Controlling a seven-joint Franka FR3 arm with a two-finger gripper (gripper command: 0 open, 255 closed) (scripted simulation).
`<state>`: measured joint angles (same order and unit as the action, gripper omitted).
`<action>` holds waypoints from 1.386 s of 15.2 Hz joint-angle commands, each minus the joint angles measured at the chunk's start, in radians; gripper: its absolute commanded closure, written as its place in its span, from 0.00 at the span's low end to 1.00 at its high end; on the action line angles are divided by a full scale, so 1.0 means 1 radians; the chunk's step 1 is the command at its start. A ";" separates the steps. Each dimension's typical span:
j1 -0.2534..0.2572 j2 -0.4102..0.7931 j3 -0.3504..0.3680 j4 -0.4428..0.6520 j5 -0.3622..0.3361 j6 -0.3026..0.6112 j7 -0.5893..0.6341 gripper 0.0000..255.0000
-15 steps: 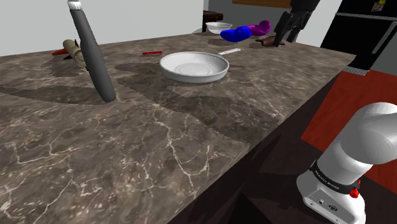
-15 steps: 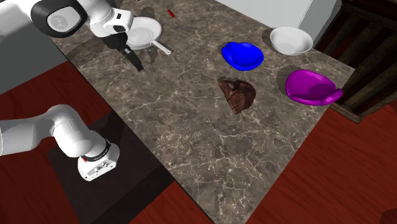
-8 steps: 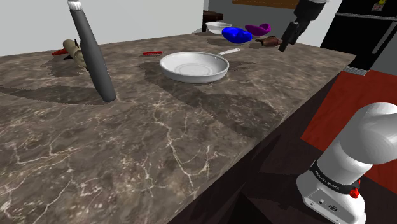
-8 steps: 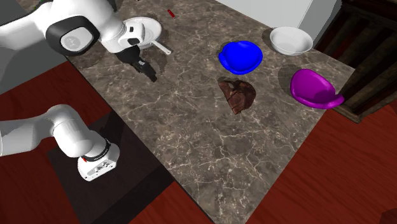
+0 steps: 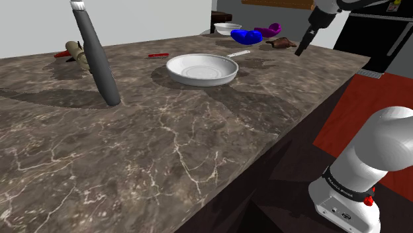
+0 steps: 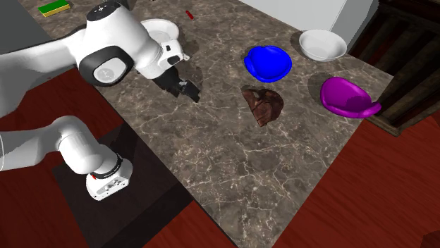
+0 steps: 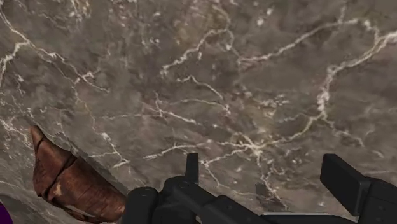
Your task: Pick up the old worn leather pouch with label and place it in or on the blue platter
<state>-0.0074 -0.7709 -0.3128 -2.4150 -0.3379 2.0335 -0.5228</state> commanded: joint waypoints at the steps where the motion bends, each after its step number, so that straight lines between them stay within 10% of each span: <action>1: 0.010 0.041 -0.058 0.013 -0.033 0.069 -0.087 0.00; 10: 0.136 0.257 -0.325 0.152 -0.062 0.334 -0.466 0.00; 17: 0.358 0.464 -0.602 0.340 0.108 0.484 -0.834 0.00; 21: 0.405 0.522 -0.662 0.343 0.170 0.531 -0.875 0.00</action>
<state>0.3830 -0.2653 -0.9560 -2.0759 -0.1876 2.5524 -1.3812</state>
